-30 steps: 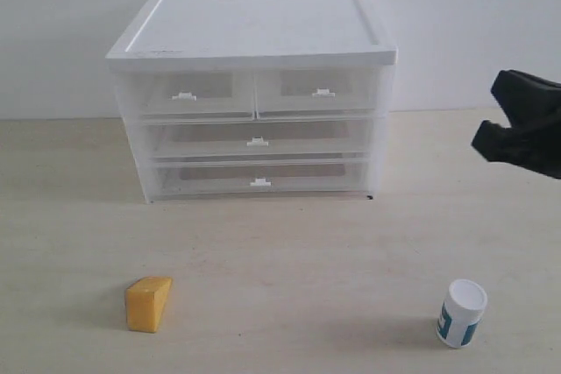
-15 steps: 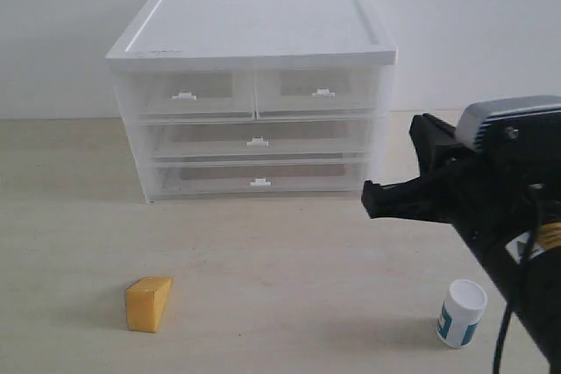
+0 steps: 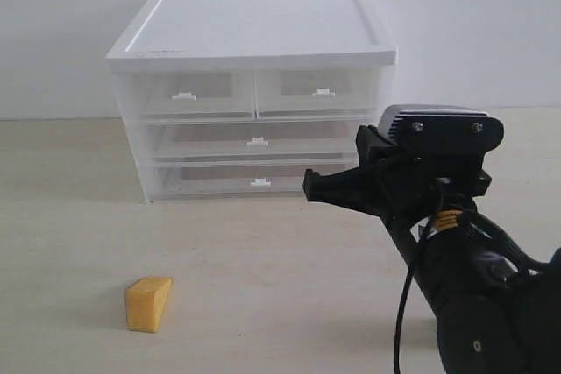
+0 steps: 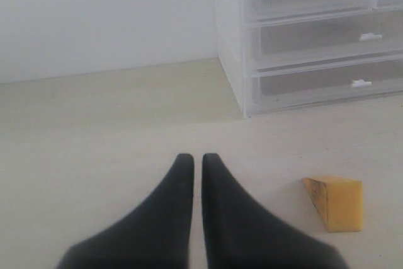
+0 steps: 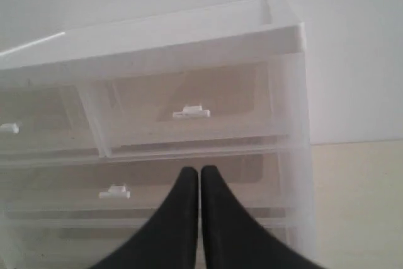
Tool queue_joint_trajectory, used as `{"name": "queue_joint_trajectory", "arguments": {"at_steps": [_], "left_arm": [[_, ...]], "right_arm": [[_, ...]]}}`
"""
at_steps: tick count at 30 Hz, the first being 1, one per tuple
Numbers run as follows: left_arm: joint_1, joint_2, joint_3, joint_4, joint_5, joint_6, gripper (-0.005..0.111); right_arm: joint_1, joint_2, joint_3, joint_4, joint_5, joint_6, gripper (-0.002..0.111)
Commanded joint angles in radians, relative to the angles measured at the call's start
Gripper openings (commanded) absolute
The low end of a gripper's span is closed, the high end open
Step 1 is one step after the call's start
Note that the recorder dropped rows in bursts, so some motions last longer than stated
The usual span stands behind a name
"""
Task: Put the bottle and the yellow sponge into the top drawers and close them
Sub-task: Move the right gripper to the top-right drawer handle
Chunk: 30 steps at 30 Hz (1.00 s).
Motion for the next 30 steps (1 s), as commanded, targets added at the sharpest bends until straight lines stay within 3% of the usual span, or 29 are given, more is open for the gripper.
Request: {"name": "queue_joint_trajectory", "arguments": {"at_steps": [1,4,9,13,22,30], "left_arm": [[0.002,-0.004,0.004,0.002,-0.008,-0.001,0.004],[0.002,-0.004,0.004,0.002,-0.008,-0.001,0.004],[0.002,-0.004,0.004,0.002,-0.008,-0.001,0.004],[0.002,-0.004,0.004,0.002,-0.008,-0.001,0.004],[0.002,-0.004,0.004,0.002,-0.008,-0.001,0.004],[0.002,-0.004,0.004,0.002,-0.008,-0.001,0.004]], "right_arm": [[0.001,0.001,-0.051,-0.023,0.017,-0.083,0.000],[0.001,0.006,-0.095,-0.021,0.036,-0.154,0.004],[0.001,0.072,-0.151,-0.020,0.062,-0.163,0.035],[0.001,0.148,-0.191,0.005,0.036,-0.163,0.050],[-0.006,0.231,-0.270,0.049,-0.017,-0.201,0.053],[-0.071,0.236,-0.349,0.047,0.073,-0.206,0.053]]}}
